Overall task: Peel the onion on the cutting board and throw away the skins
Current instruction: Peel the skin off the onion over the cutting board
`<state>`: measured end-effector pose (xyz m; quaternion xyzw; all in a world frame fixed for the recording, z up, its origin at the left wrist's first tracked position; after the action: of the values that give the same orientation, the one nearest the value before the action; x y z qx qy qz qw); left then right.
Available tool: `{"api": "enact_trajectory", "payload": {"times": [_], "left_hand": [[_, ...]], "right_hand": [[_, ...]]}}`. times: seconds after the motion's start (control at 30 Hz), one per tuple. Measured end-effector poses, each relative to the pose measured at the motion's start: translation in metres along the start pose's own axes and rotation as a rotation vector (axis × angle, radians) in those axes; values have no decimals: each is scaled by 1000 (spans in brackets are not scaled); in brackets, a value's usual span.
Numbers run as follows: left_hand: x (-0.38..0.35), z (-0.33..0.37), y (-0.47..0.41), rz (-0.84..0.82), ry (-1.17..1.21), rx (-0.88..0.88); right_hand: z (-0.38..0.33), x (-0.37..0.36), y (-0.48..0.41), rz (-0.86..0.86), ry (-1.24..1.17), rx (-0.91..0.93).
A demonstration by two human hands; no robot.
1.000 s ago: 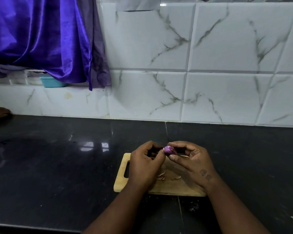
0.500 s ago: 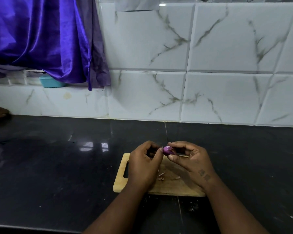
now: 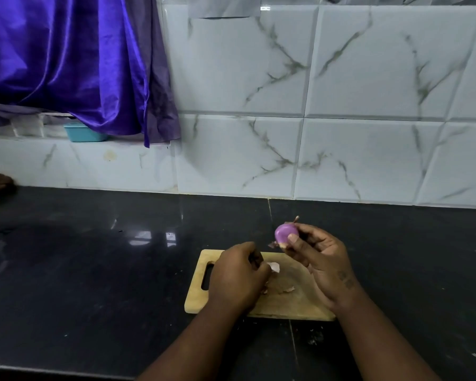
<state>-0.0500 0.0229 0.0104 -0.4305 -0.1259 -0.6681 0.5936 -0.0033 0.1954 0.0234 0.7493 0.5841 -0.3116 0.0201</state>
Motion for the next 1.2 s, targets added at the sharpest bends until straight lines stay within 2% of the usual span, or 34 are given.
{"api": "enact_trajectory", "payload": {"times": [0.17,0.3,0.47,0.57,0.8,1.07,1.13,1.2], "left_hand": [[-6,2,1,-60,-8,-59],[-3,6,0,0,-28,-103],[9,12,1,106,182,-152],[11,18,4,86,335,-188],[16,7,0,160,467,-107],[-2,-1,-7,2,923,7],[-4,-3,-6,-20,935,37],[-3,-2,-6,-1,794,1]], "right_hand": [[-2,7,-4,42,-109,-1],[4,7,-3,40,-34,-29],[6,2,-1,17,0,-58],[8,2,2,14,31,-94],[10,-1,3,-9,103,-100],[12,-3,1,-35,-103,-145],[9,-1,0,-35,-93,-118],[4,-2,1,-45,2,-87]]}}
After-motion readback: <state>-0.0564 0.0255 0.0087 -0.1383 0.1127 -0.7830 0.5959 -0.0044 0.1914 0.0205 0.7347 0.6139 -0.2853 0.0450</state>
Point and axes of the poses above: each hand's wrist, its own y-axis away from the middle knuckle, its own x-axis out of the back of the hand, z = x × y, the point moved 9 cm from there along -y, towards the middle knuckle, and after that the axes turned 12 degrees about -y, right-handed, at the moved point
